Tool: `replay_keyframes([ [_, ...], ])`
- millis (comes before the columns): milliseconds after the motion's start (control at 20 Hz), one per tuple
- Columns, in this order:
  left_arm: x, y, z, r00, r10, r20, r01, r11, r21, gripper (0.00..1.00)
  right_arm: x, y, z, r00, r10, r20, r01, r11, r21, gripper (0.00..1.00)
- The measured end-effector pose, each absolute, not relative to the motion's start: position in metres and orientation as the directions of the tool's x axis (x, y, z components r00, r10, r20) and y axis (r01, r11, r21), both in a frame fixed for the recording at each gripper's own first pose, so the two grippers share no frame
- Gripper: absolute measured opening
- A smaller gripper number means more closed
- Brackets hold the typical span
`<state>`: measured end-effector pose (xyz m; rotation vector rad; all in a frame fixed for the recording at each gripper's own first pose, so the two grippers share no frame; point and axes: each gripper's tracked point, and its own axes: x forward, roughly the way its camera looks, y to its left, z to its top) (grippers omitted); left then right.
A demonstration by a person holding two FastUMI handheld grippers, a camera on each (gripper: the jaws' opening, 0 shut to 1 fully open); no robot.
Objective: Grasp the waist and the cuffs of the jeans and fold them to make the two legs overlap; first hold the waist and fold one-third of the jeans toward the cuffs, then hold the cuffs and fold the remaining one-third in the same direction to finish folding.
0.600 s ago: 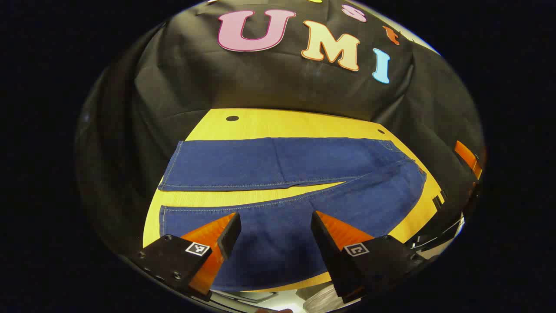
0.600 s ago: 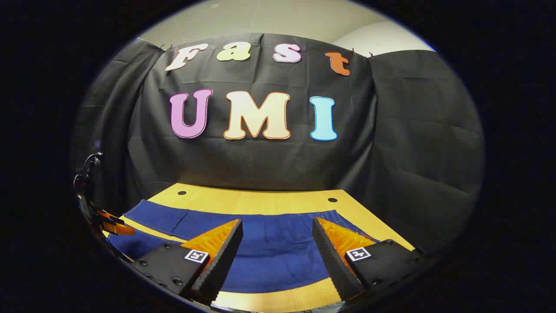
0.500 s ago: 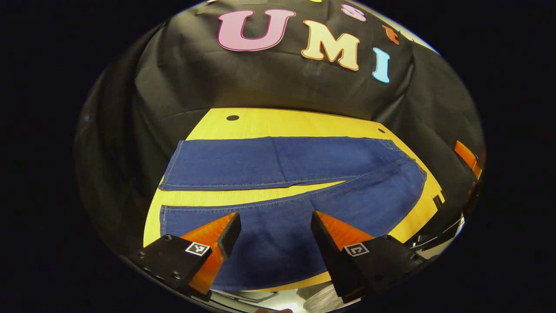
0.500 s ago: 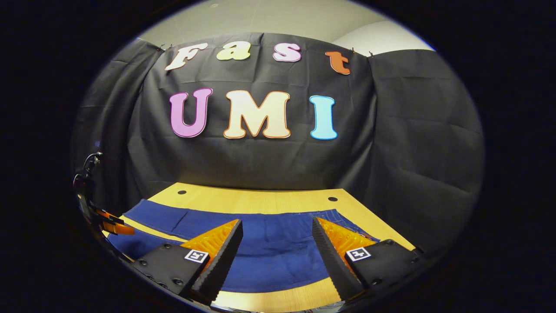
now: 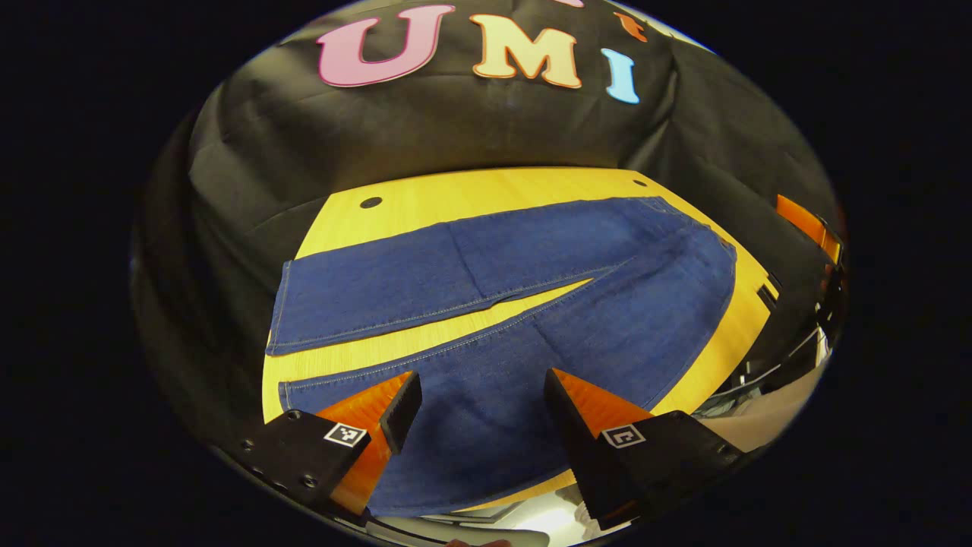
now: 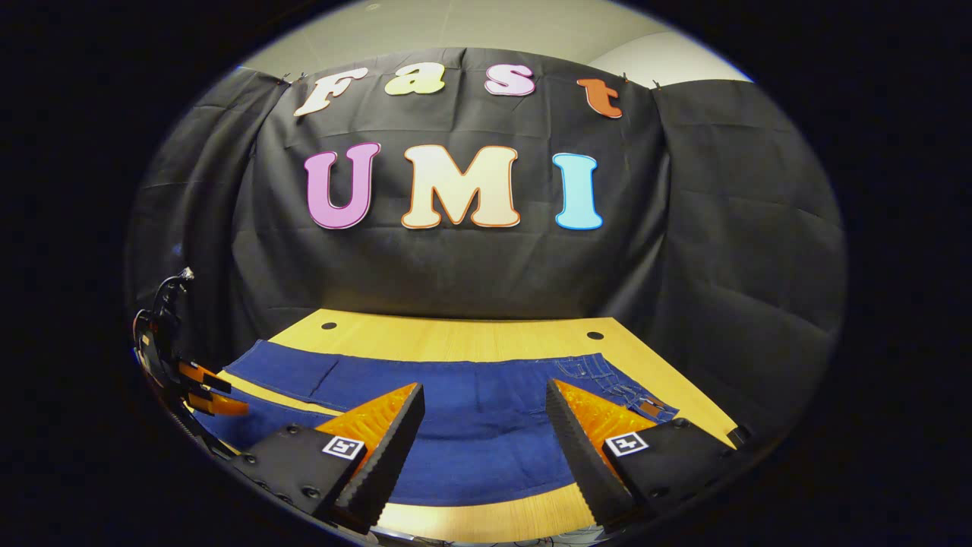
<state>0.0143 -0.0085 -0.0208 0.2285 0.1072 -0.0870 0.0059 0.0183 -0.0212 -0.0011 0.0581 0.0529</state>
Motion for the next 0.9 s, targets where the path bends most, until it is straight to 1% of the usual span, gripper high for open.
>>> replay_keyframes([
  [300, 0.02, -0.004, -0.036, 0.965, -0.105, -0.238, 0.185, 0.922, 0.341, 0.96, 0.012, 0.031, -0.026, 0.994, 0.082, -0.07, -0.082, 0.997, -0.006, 0.98],
  [400, 0.016, -0.001, -0.044, 0.95, -0.116, -0.291, 0.23, 0.888, 0.398, 0.94, 0.014, 0.033, -0.029, 0.993, 0.085, -0.08, -0.086, 0.996, -0.005, 0.99],
  [550, 0.007, 0.008, -0.059, 0.914, -0.133, -0.383, 0.315, 0.827, 0.465, 0.94, 0.015, 0.035, -0.033, 0.992, 0.091, -0.09, -0.091, 0.996, 0.006, 0.99],
  [650, 0.001, 0.012, -0.07, 0.881, -0.143, -0.45, 0.374, 0.793, 0.481, 0.96, 0.017, 0.037, -0.036, 0.991, 0.095, -0.097, -0.094, 0.995, 0.018, 0.99],
  [900, -0.015, 0.021, -0.104, 0.8, -0.144, -0.582, 0.485, 0.727, 0.486, 0.96, 0.015, 0.039, -0.043, 0.989, 0.095, -0.113, -0.094, 0.996, 0.008, 0.99],
])
